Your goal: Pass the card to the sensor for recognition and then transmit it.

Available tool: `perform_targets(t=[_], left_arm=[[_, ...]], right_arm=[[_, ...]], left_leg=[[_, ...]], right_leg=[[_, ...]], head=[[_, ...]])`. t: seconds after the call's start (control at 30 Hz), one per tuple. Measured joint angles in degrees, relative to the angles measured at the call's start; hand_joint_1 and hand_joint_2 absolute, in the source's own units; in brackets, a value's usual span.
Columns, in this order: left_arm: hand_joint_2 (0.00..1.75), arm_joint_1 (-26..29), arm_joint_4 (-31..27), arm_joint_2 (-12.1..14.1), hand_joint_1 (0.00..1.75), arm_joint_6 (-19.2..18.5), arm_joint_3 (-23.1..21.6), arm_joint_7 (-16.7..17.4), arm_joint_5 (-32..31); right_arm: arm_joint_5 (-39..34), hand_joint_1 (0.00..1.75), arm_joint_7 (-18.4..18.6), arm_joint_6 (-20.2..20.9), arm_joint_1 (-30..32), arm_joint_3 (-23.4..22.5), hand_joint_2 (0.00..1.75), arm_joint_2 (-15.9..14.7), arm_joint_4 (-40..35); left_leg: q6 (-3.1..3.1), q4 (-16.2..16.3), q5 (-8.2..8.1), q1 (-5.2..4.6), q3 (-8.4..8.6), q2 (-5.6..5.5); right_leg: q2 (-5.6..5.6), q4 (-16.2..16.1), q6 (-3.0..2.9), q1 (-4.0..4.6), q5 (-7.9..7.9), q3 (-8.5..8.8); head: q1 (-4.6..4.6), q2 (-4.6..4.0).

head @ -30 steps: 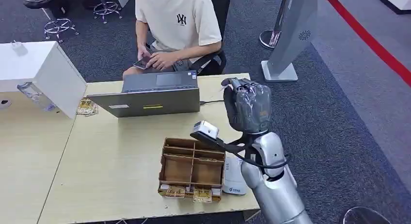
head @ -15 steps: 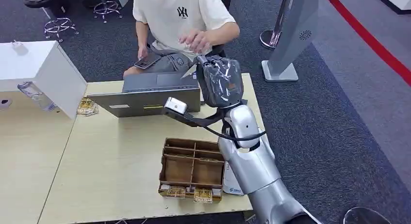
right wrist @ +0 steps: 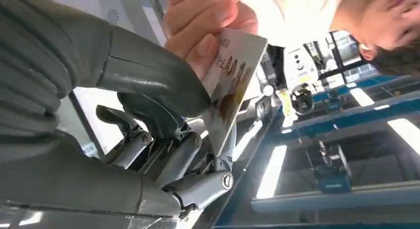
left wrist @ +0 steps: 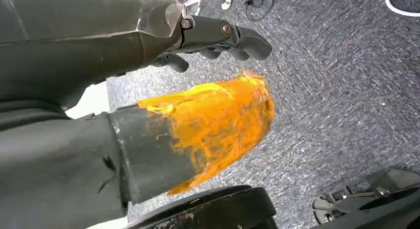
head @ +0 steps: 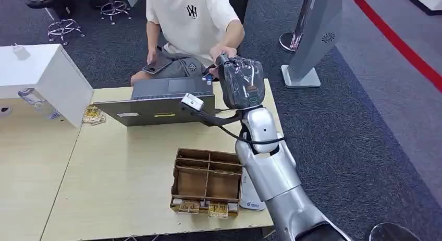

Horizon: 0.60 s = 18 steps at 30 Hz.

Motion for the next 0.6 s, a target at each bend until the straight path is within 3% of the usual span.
perform_targets(t=[0.2, 0.37, 0.47, 0.6], left_arm=[[0.00, -0.1, 0.0, 0.0, 0.00, 0.0, -0.9, 0.2, 0.0], [0.00, 0.0, 0.0, 0.0, 0.00, 0.0, -0.9, 0.3, 0.2], [0.00, 0.0, 0.0, 0.0, 0.00, 0.1, -0.9, 0.4, 0.5], [0.00, 0.2, 0.0, 0.0, 0.00, 0.8, -0.9, 0.5, 1.4]], right_arm=[[0.2, 0.00, 2.2, 0.0, 0.1, 0.0, 1.75, -0.6, 0.8], [-1.7, 0.00, -0.1, 0.0, 1.8, -0.4, 1.75, -0.9, -1.6], [-4.7, 0.00, -4.9, 0.0, 3.8, -1.4, 1.75, -0.7, -4.8], [-11.7, 0.00, -15.0, 0.0, 8.3, -4.5, 1.75, 1.5, -10.9]], left_leg=[[0.01, 0.0, -0.01, 0.00, 0.00, 0.01], [0.01, 0.0, -0.01, 0.00, 0.00, 0.01], [0.01, 0.0, -0.01, 0.00, 0.00, 0.00], [0.01, 0.0, -0.02, 0.00, 0.00, 0.00]], right_leg=[[0.01, 0.0, 0.00, 0.00, -0.01, -0.01], [0.01, 0.0, 0.00, 0.00, 0.00, -0.01], [0.00, 0.0, 0.00, 0.00, 0.00, -0.01], [0.00, 0.0, 0.00, 0.00, -0.01, -0.01]], head=[[0.02, 0.00], [0.02, 0.00], [0.02, 0.00], [0.00, 0.00]])
